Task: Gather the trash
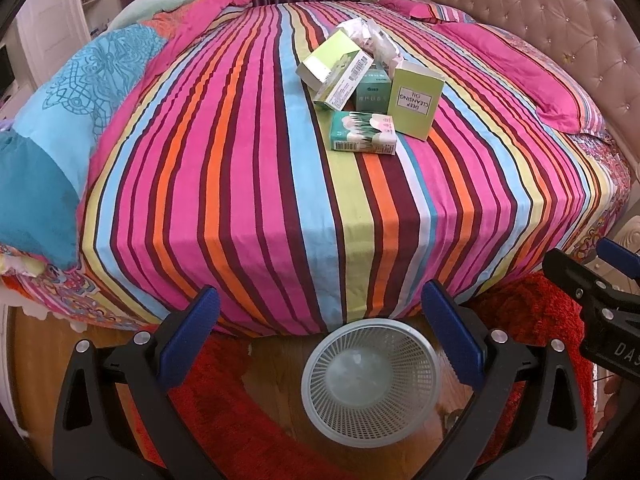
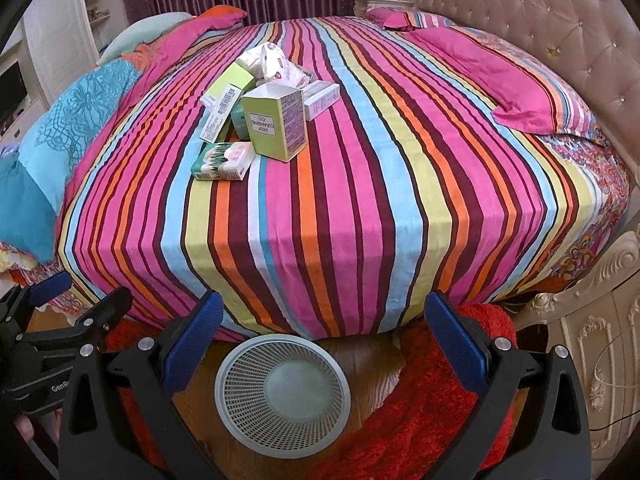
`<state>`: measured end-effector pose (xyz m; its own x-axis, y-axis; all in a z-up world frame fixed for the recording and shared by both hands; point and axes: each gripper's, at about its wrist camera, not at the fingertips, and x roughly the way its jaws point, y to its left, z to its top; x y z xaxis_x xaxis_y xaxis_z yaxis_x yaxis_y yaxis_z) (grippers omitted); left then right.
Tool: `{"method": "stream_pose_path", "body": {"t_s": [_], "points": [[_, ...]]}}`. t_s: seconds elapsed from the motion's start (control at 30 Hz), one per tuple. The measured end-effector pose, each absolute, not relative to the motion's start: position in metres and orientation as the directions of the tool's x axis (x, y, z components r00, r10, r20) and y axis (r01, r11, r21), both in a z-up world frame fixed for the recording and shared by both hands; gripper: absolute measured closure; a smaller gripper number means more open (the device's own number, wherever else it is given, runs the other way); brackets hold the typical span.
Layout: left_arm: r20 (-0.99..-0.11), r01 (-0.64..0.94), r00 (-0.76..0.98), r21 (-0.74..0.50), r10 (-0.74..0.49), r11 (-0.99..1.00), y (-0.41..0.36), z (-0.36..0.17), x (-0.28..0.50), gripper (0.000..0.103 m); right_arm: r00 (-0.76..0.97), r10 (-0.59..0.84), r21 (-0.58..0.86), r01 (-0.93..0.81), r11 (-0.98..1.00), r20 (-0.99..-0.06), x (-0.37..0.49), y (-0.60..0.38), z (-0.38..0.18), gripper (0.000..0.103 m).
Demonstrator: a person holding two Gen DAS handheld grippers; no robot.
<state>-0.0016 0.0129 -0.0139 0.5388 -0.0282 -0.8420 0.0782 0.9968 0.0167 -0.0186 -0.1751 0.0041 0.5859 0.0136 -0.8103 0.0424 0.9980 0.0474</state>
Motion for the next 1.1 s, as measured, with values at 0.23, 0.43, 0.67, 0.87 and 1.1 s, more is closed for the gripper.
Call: {"method": "stream_pose_path", "body": {"t_s": [0.23,0.43,0.67,0.87,1.1], "points": [[-0.842,0.082,0.537,-0.006,-0.049,0.997,0.016,-0.023,0.009,0.006,0.581,0.029,0.078,0.06,0.995,-0.813,-0.009,-0.185,0.0,0.006],[-0.827,0.063,0.558,-0.041,-0.069,0.997,0.024,-0.027,0.026,0.006,0.609,0.053,0.109,0.055,0.993,-0.791,0.001,-0.188,0.0,0.006],[-0.829,0.075,0.551,-0.062,-0.093,0.995,0.021,-0.037,0.051,0.006,0.611,0.066,0.106,0.028,0.994,-0.789,0.021,-0.187,-0.006,0.006],[-0.835,0.109,0.541,-0.05,-0.101,0.993,0.007,-0.044,0.066,0.006,0.619,0.095,0.139,0.023,0.99,-0.78,0.033,-0.192,-0.007,0.006],[-0.844,0.117,0.524,-0.056,-0.11,0.992,0.0,-0.05,0.083,0.006,0.604,0.108,0.149,0.018,0.989,-0.79,0.046,-0.192,-0.011,0.006]]}}
